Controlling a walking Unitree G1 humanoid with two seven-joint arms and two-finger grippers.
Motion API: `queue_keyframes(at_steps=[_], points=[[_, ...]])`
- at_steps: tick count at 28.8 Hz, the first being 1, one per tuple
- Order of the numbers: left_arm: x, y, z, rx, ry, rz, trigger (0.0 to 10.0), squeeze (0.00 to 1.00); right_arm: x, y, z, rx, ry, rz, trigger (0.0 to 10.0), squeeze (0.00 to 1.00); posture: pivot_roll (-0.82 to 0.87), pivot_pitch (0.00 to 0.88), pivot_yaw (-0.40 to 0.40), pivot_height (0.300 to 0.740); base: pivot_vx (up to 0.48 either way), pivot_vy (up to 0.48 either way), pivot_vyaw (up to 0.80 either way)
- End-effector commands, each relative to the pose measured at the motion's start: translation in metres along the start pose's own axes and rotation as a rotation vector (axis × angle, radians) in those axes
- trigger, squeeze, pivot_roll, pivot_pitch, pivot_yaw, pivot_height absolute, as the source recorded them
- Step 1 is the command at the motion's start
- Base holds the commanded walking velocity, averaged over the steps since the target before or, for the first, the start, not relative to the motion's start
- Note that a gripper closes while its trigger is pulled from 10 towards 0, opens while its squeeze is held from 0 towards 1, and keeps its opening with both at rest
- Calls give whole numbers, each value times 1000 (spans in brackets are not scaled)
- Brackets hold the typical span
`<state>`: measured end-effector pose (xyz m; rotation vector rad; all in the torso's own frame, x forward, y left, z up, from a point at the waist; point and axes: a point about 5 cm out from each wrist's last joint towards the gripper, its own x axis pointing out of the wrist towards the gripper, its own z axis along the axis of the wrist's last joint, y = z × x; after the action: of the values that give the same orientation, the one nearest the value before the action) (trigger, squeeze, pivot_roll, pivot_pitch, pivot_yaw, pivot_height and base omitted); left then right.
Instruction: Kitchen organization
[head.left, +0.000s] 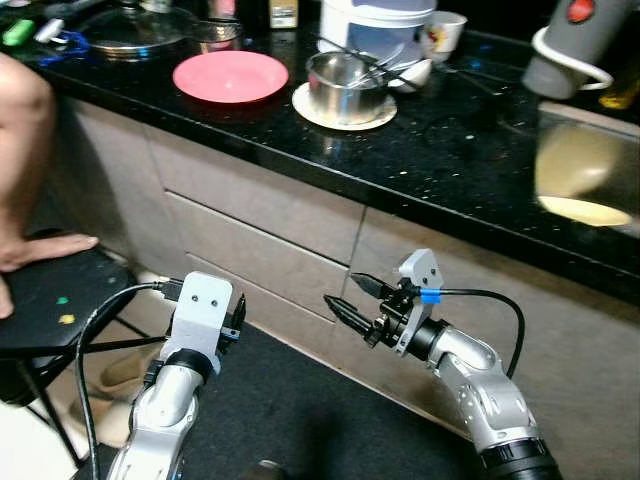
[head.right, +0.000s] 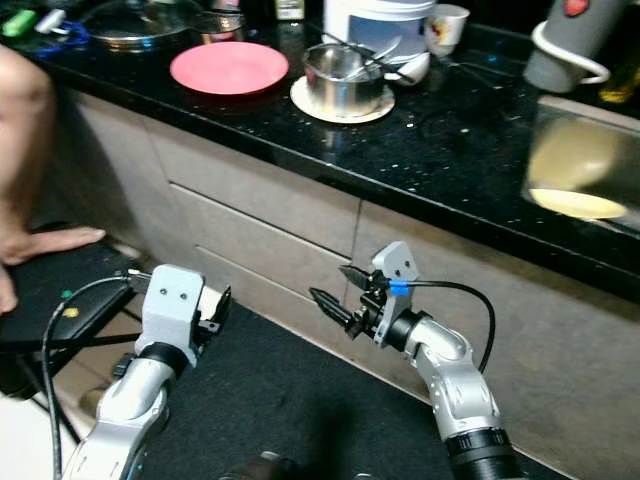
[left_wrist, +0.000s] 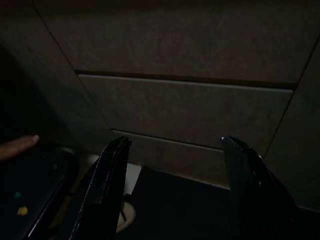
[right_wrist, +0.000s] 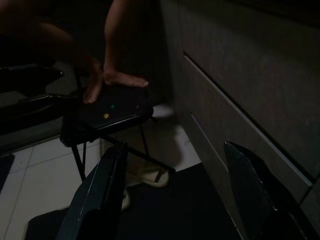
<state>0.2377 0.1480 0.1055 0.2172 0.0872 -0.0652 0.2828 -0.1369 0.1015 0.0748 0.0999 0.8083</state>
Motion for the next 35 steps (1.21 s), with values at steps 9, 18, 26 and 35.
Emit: queue_keyframes(at_steps=[9,18,26,35], points=[[-1,-1,2,19,-21,-1,10000,0,-4,-4,1,38,-40,-2,10000,0,38,70,-66,740,0,0,322],[5,4,14,61,-76,28,10000,0,-4,-7,8,57,-83,17,10000,0,38,67,-73,740,0,0,410],[10,8,26,74,-116,38,10000,0,4,-5,31,76,-173,26,10000,0,37,66,-74,740,0,0,631],[11,2,44,73,-192,13,10000,0,18,11,73,178,-376,101,10000,0,40,66,-70,740,0,0,0]])
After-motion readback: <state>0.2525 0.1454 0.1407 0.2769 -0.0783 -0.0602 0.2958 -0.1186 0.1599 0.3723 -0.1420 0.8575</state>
